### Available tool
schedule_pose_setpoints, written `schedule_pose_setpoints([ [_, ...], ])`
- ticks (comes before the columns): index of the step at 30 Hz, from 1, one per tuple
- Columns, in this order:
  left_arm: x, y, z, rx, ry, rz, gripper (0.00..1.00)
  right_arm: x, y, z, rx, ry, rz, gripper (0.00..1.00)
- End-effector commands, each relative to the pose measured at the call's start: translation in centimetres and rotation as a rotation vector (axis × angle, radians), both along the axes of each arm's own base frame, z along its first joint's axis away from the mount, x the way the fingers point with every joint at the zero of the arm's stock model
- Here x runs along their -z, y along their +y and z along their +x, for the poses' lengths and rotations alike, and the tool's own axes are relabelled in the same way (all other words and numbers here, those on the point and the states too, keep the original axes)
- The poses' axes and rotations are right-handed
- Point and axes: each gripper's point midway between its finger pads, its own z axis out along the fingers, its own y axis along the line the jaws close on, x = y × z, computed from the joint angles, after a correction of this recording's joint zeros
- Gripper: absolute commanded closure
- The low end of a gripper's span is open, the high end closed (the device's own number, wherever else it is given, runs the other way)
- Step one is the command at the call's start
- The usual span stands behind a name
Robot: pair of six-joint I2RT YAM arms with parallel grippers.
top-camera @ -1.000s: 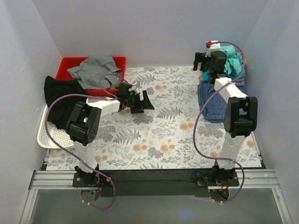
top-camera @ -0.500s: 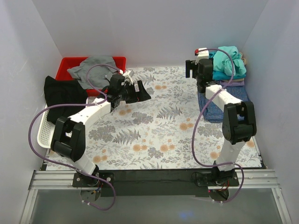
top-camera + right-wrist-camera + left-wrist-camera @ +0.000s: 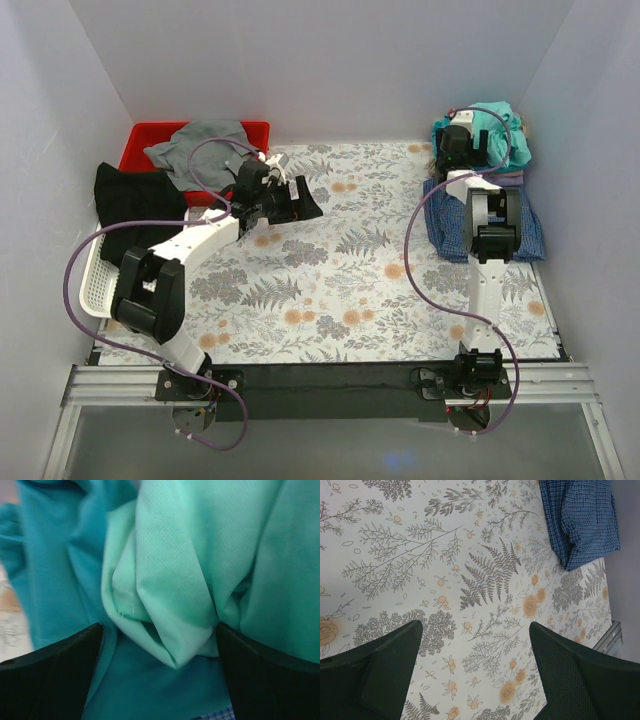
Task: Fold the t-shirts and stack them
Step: Neatly place the folded tshirt to the corner
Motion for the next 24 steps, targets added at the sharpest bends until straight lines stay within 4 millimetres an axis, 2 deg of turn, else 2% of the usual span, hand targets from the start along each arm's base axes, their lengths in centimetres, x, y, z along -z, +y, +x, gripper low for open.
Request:
schedule_pose_setpoints([
  [1,-0.3,0.1,1.1,-0.004,-0.022,0.019,0.12,-5.8,-4.2,-2.0,0.131,-0.151,-0.036,0.02],
  [2,-0.1,-0.1,1.2,0.004,-0.012,0.014,0.12,-7.4,-5.9,-2.7,0.158,-0.186,-0.037,0.02],
  [3,0.7,-0.3,1.2,0.008,0.005,0.017,0.12,-6.2,-6.0,-3.6,0.151,-0.16,-0.038,0.01],
  [4,0.9,-0.3,1.3,0.006,0.015,0.011,0.12,-6.6,-6.3,-4.1,0.144,-0.166,-0.048,0.01],
  [5,1.0,-0.5,1.1,0.016,0.023,0.004,0.12,-8.5,-6.3,-4.5,0.135,-0.217,-0.047,0.02],
  [7,1.3,-0.7,1.1,0.022,0.028,0.001,0.12,-8.5,-6.5,-5.3,0.135,-0.215,-0.045,0.02],
  [8,1.6,-0.6,1.0,0.022,0.034,0.003,0.12,-9.6,-6.4,-5.6,0.131,-0.234,-0.04,0.02],
  [12,1.9,-0.5,0.7,0.024,0.033,-0.001,0.12,-11.2,-5.6,-6.1,0.078,-0.281,-0.016,0.02],
  [16,1.9,-0.6,0.7,0.032,0.031,-0.004,0.12,-12.5,-6.1,-6.7,0.124,-0.307,-0.027,0.02],
  [19,2.0,-0.8,0.8,0.041,0.032,-0.007,0.12,-14.1,-7.2,-7.9,0.196,-0.356,-0.061,0.02],
  [22,2.1,-0.9,0.7,0.044,0.038,-0.011,0.12,-14.3,-8.1,-7.9,0.234,-0.354,-0.105,0.02],
  [24,2.2,-0.9,0.7,0.043,0.04,-0.011,0.12,-13.7,-8.6,-7.6,0.255,-0.343,-0.121,0.02],
])
